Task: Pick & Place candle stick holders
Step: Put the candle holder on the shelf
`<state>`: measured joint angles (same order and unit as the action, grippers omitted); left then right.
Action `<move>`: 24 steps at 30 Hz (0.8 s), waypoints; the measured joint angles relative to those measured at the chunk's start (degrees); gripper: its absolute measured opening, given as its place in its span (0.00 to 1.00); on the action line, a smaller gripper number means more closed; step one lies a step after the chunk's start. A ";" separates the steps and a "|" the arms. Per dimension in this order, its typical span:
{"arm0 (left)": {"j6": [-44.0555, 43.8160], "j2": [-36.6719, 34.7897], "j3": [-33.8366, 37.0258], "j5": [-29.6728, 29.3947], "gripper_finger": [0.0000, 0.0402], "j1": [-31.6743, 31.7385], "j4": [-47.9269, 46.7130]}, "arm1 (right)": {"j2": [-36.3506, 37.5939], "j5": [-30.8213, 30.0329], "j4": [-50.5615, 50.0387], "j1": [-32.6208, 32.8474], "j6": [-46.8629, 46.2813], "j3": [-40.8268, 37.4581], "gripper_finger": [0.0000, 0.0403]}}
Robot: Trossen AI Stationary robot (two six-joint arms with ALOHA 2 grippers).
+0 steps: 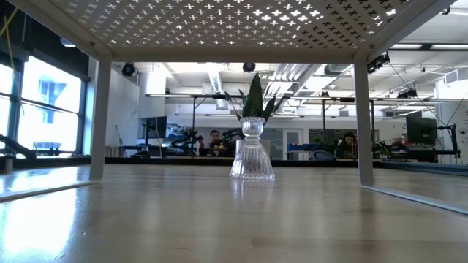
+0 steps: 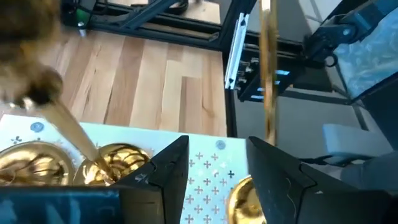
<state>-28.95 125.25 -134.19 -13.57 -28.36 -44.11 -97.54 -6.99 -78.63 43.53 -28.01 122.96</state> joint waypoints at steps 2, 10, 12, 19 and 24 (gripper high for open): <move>0.02 0.00 0.00 0.11 0.40 -0.06 0.71 | 0.00 -0.01 -0.02 0.00 0.00 0.00 0.05; -0.07 0.00 0.00 8.31 0.40 -0.10 1.74 | 0.00 -0.20 -0.13 0.02 0.00 0.00 0.07; -0.08 0.00 0.00 8.80 0.40 -0.13 2.43 | 0.00 -0.24 -0.13 0.00 0.00 0.00 0.06; 0.00 0.00 0.00 8.28 0.40 -0.07 2.75 | 0.00 -0.15 -0.01 0.02 0.02 0.00 0.05; 0.66 0.00 0.00 7.00 0.40 -0.09 3.82 | 0.00 -0.17 0.07 0.02 0.01 0.00 0.07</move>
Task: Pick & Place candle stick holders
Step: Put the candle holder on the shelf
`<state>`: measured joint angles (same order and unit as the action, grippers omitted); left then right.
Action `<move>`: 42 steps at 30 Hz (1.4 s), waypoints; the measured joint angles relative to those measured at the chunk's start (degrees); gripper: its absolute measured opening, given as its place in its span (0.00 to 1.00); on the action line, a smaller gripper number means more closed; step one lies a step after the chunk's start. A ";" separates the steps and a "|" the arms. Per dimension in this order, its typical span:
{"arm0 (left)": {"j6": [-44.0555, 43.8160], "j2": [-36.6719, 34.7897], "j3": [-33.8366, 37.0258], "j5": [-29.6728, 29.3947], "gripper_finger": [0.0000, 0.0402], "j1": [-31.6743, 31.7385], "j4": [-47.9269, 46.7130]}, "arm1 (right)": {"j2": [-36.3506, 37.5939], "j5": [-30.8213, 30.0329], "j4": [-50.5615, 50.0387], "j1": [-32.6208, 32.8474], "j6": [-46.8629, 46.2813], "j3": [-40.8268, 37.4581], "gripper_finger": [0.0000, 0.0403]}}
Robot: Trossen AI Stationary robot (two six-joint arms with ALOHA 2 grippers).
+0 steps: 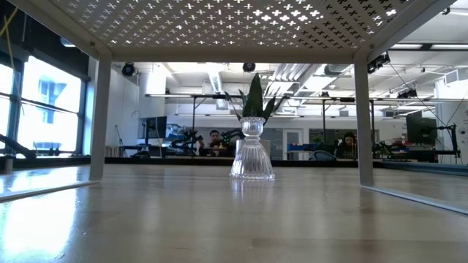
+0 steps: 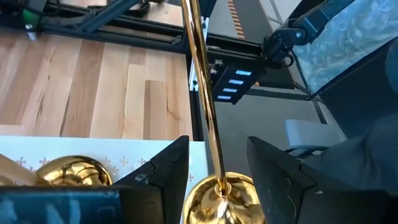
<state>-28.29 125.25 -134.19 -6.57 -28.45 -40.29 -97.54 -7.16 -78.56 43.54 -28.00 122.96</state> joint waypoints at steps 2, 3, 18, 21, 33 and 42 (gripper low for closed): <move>0.04 0.00 0.00 -0.02 0.40 0.00 0.00 | 0.00 0.02 0.02 0.01 0.00 0.00 0.07; 0.06 0.00 0.00 -0.02 0.40 0.00 -0.06 | 0.00 0.02 0.02 0.01 0.02 0.00 0.07; 1.11 0.00 0.00 -0.63 0.40 0.00 1.39 | 0.00 0.04 0.46 0.01 0.02 -0.02 0.07; 1.18 0.00 0.00 -0.62 0.40 0.00 1.32 | 0.00 0.04 0.46 0.01 0.02 -0.02 0.07; 1.47 0.00 0.00 -0.59 0.40 0.00 1.33 | 0.00 0.06 0.47 0.01 0.02 -0.02 0.08; 1.27 0.73 0.07 0.46 0.40 0.90 2.23 | 0.00 0.25 2.28 0.01 1.52 -0.02 0.08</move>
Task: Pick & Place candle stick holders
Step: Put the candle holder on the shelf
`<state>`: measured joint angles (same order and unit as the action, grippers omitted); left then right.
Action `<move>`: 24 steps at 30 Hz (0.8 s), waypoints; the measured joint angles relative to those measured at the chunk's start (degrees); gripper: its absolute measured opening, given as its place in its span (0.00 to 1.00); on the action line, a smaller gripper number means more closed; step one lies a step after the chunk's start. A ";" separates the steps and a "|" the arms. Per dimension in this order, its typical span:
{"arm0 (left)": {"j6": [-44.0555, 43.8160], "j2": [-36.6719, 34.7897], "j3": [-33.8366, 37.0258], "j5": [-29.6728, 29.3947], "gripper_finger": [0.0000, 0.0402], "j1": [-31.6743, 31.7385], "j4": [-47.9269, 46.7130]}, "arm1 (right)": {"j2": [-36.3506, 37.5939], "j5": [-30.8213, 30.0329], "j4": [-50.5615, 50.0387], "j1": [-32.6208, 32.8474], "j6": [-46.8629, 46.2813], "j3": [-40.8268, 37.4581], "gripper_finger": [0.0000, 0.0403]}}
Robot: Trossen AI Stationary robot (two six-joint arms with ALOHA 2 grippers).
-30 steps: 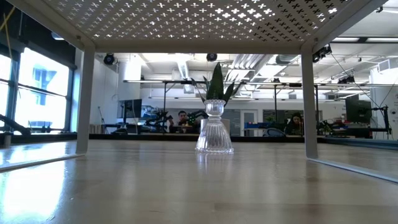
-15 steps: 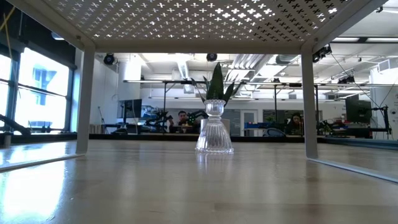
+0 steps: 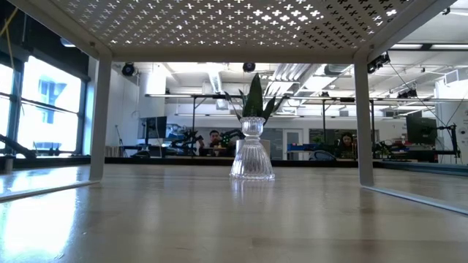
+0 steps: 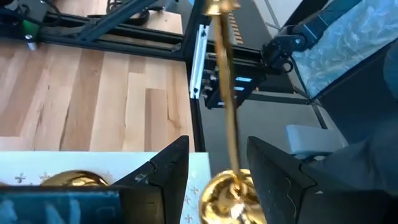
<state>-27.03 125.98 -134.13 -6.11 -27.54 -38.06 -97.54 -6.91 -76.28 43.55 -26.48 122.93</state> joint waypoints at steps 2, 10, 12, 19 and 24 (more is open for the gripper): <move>0.23 0.33 0.00 0.01 0.40 0.21 0.56 | 0.00 0.31 -0.07 -0.02 0.00 0.00 0.08; 1.13 0.41 0.00 1.25 0.40 0.21 1.12 | 0.00 0.45 0.02 -0.02 0.84 -0.02 0.07; 1.20 0.41 -0.01 1.25 0.40 0.21 1.73 | 0.00 0.43 0.37 -0.02 1.41 -0.02 0.07; 1.25 0.41 -0.02 1.25 0.40 0.21 1.96 | 0.00 0.17 0.94 -0.04 1.49 -0.02 0.08; 1.44 0.41 -0.02 1.25 0.40 0.21 1.99 | 0.00 -1.40 0.93 -0.04 2.35 -0.02 0.07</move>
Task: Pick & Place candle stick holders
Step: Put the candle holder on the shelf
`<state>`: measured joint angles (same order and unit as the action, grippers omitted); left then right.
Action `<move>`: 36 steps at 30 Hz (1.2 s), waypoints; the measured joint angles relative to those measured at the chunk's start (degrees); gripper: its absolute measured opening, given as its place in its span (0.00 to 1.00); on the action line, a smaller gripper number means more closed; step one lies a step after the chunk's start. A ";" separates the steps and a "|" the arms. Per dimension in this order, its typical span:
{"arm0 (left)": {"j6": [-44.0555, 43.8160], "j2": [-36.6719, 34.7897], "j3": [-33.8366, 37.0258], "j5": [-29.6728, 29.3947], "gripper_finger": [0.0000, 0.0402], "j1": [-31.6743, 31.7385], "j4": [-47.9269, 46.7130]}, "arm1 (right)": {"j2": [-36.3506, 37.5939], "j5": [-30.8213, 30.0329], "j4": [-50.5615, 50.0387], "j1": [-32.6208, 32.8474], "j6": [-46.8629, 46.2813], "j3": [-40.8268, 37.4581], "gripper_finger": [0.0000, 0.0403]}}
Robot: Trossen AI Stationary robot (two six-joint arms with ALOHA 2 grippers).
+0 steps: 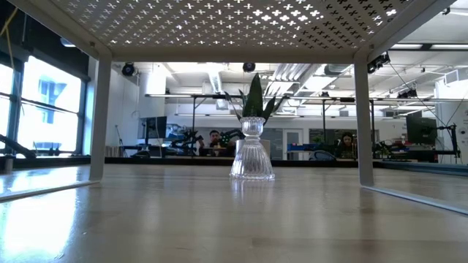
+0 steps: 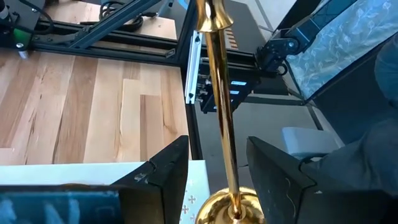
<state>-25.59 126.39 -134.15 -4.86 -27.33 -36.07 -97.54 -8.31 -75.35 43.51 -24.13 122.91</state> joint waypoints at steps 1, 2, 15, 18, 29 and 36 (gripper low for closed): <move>0.01 0.00 0.01 -0.01 0.40 0.00 0.00 | 0.00 -0.13 0.00 0.00 0.18 0.00 0.07; 0.03 0.00 0.01 -0.01 0.40 0.00 -0.01 | 0.00 -0.14 0.00 -0.04 0.21 0.00 0.07; 0.38 0.00 0.00 0.00 0.39 0.00 0.02 | 0.00 -0.46 2.27 -0.03 3.12 0.00 0.07; 0.44 0.00 0.00 -0.02 0.39 -0.04 0.00 | 0.00 -0.38 2.49 -0.02 3.23 0.00 0.07; 2.21 -0.02 -0.09 0.74 0.04 -0.05 -0.70 | -0.02 -0.09 2.81 -0.01 3.24 0.00 0.08; 2.86 -0.15 -0.09 0.66 0.02 -0.04 -2.20 | -0.09 -0.17 2.76 -0.01 1.80 -0.02 0.09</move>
<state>-22.73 126.23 -134.23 -4.20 -27.37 -38.28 -97.62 -8.48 -72.59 43.50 -22.33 122.89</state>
